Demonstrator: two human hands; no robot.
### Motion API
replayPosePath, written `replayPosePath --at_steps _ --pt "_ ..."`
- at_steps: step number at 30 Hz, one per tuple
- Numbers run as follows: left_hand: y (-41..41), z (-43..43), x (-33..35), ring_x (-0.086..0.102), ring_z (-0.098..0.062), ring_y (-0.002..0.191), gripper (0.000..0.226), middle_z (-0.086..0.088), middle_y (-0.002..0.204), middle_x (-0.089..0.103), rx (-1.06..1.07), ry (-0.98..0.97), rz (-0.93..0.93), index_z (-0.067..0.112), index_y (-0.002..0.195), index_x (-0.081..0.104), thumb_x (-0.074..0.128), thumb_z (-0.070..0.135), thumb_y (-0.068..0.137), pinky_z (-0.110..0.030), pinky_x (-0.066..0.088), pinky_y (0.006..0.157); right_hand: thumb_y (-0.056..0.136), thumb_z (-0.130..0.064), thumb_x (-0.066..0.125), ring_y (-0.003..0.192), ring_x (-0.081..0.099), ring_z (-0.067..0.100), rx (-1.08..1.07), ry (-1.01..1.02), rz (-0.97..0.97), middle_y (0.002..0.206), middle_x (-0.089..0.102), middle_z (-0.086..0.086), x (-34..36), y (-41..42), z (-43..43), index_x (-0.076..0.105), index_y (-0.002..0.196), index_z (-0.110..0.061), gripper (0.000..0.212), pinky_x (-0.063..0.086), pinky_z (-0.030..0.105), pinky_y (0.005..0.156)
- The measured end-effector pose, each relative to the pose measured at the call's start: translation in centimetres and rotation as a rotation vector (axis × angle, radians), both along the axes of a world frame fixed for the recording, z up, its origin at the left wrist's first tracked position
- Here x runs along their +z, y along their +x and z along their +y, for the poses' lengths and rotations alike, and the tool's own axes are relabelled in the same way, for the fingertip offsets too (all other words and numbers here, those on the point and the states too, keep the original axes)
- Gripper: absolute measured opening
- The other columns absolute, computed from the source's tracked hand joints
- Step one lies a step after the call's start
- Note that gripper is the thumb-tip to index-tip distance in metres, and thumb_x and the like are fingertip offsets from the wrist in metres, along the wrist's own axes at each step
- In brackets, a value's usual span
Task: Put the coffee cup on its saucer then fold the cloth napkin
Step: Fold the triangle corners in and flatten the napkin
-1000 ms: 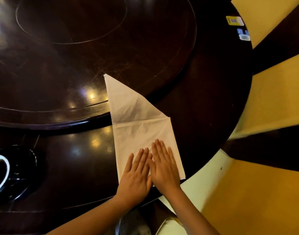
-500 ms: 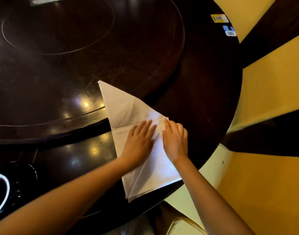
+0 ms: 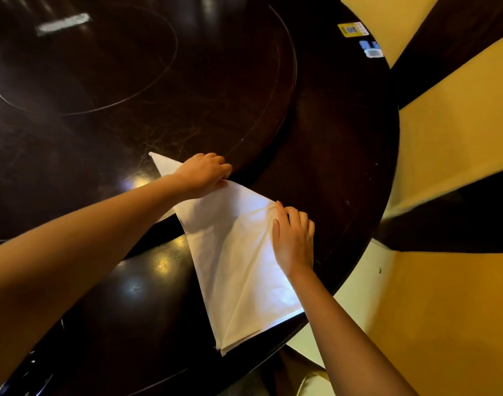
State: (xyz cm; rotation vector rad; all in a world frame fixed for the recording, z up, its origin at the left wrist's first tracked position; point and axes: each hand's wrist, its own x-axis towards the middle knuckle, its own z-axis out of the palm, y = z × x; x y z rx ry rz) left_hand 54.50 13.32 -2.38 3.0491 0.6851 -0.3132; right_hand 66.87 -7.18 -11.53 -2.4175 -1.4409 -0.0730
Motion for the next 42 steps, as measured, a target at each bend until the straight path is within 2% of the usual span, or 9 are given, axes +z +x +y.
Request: replayPosePath --at_steps 5,11,15,20,25,28,34,37,42 --pt "-0.5 0.9 0.2 0.054 -0.026 0.092 0.024 -0.010 0.106 0.054 0.042 -0.101 0.050 0.011 0.107 0.054 0.051 0.029 0.092 -0.036 0.047 0.071 0.093 -0.024 0.033 0.095 0.058 0.025 -0.040 0.064 0.064 0.107 0.063 0.007 -0.1 -0.1 0.1 0.054 0.120 -0.010 0.037 0.048 0.039 0.082" --pt "-0.4 1.1 0.1 0.050 -0.020 0.079 0.023 -0.010 0.103 0.057 0.087 -0.152 0.067 0.011 0.105 0.052 0.049 0.031 0.093 -0.031 0.042 0.066 0.090 -0.029 0.035 0.096 0.057 0.026 -0.020 0.058 0.035 0.107 0.063 0.008 -0.3 0.0 0.0 0.058 0.119 -0.010 0.041 0.048 0.039 0.081" --pt "-0.6 0.9 0.5 0.057 -0.026 0.084 0.026 -0.010 0.101 0.061 0.099 -0.130 0.070 0.011 0.108 0.053 0.047 0.032 0.094 -0.036 0.047 0.071 0.089 -0.031 0.034 0.098 0.057 0.026 -0.021 0.010 -0.014 0.110 0.062 0.007 -0.2 0.0 0.0 0.058 0.120 -0.013 0.043 0.047 0.039 0.082" --pt "-1.3 0.8 1.8 0.058 -0.027 0.078 0.023 -0.009 0.094 0.065 0.051 -0.079 -0.064 0.014 0.108 0.053 0.044 0.031 0.095 -0.035 0.045 0.066 0.089 -0.030 0.031 0.099 0.056 0.025 -0.024 -0.049 -0.038 0.114 0.062 0.005 0.1 -0.1 0.1 0.056 0.120 -0.015 0.043 0.046 0.039 0.082" --pt "-1.4 0.4 2.2 0.059 -0.026 0.077 0.023 -0.007 0.094 0.065 0.026 -0.029 -0.061 0.016 0.107 0.053 0.042 0.032 0.095 -0.032 0.041 0.062 0.089 -0.026 0.046 0.099 0.055 0.025 -0.024 -0.069 -0.044 0.115 0.061 0.005 0.1 -0.2 0.1 0.055 0.121 -0.014 0.035 0.045 0.040 0.083" --pt "-1.5 0.6 2.2 0.059 -0.026 0.078 0.023 -0.007 0.095 0.066 0.050 -0.030 -0.053 0.016 0.107 0.053 0.043 0.032 0.095 -0.035 0.045 0.064 0.088 -0.025 0.050 0.098 0.056 0.026 -0.026 -0.058 -0.047 0.114 0.062 0.005 0.1 -0.2 0.1 0.056 0.120 -0.013 0.034 0.046 0.041 0.082" --pt "-1.7 0.6 1.7 0.060 -0.028 0.080 0.023 -0.011 0.094 0.066 0.170 -0.095 -0.030 0.013 0.107 0.054 0.046 0.031 0.094 -0.039 0.049 0.070 0.093 -0.027 0.031 0.096 0.058 0.025 -0.005 -0.016 -0.050 0.111 0.063 0.005 0.0 -0.2 -0.1 0.053 0.124 -0.016 0.040 0.047 0.041 0.081" --pt "-1.7 0.5 1.7 0.059 -0.026 0.080 0.025 -0.011 0.094 0.065 0.206 -0.154 -0.029 0.012 0.107 0.056 0.050 0.031 0.093 -0.038 0.049 0.070 0.093 -0.029 0.030 0.095 0.058 0.024 0.004 -0.002 -0.051 0.109 0.063 0.005 -0.1 -0.2 -0.2 0.052 0.128 -0.017 0.042 0.047 0.040 0.081" --pt "-1.2 0.3 1.9 0.055 -0.021 0.079 0.024 -0.010 0.095 0.065 0.265 -0.215 -0.046 0.013 0.106 0.059 0.053 0.031 0.091 -0.034 0.046 0.069 0.091 -0.033 0.030 0.100 0.057 0.026 0.002 -0.009 -0.048 0.111 0.063 0.008 -0.1 -0.2 -0.1 0.058 0.122 -0.018 0.044 0.046 0.042 0.086"
